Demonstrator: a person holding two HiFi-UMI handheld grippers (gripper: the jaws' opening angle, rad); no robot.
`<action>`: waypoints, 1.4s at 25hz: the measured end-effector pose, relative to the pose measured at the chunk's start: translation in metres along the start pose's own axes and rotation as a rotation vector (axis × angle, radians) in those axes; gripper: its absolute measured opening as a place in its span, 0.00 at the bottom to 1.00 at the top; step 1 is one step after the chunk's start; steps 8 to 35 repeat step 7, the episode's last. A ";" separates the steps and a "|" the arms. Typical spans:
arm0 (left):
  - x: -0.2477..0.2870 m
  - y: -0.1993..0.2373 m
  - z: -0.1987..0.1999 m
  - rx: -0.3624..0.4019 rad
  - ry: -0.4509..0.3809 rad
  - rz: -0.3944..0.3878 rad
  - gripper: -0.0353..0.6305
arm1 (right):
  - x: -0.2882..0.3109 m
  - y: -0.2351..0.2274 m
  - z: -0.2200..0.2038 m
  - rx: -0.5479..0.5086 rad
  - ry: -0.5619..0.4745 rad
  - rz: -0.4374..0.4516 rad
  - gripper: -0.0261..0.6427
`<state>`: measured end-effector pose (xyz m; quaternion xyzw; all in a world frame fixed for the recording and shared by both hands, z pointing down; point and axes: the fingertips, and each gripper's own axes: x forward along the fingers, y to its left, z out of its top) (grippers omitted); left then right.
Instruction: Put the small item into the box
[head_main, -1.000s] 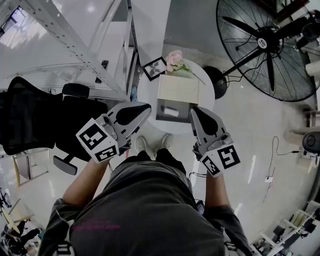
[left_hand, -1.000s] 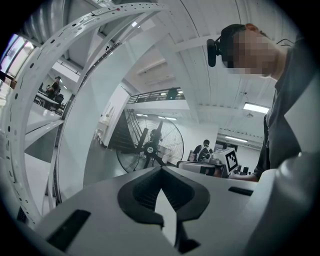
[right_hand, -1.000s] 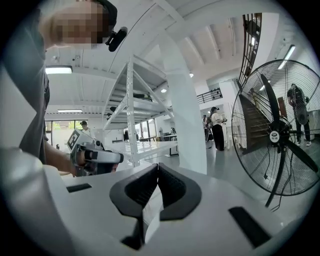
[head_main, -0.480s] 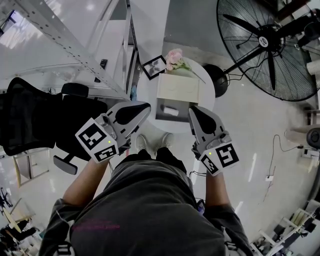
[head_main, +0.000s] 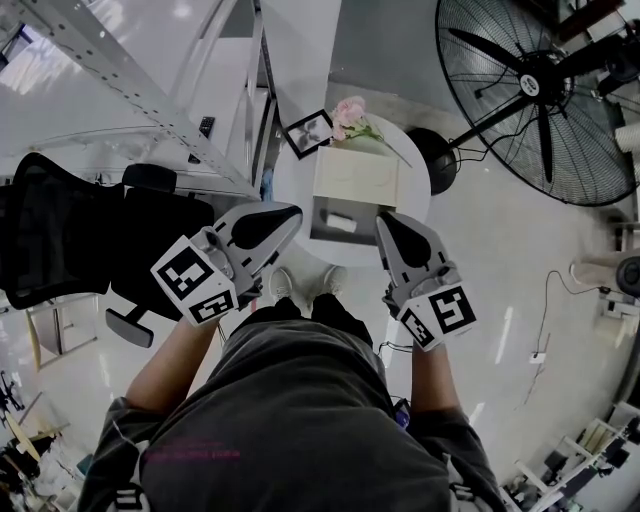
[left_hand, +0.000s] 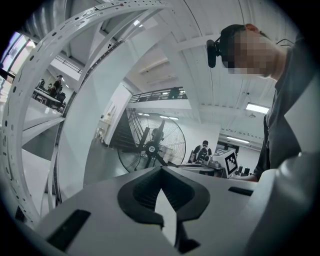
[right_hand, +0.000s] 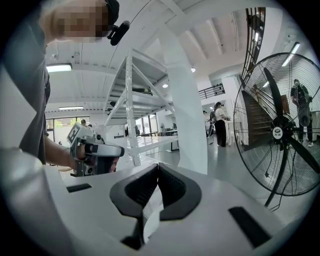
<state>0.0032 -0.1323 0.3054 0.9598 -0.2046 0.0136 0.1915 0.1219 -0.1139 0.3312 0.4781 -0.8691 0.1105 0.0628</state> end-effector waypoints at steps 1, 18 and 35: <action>0.000 0.000 0.000 0.000 0.000 0.001 0.07 | 0.000 0.000 -0.001 -0.003 0.002 0.001 0.07; 0.001 0.003 -0.003 -0.002 0.000 0.005 0.07 | 0.004 0.000 -0.004 -0.017 0.011 0.009 0.07; 0.001 0.003 -0.003 -0.002 0.000 0.005 0.07 | 0.004 0.000 -0.004 -0.017 0.011 0.009 0.07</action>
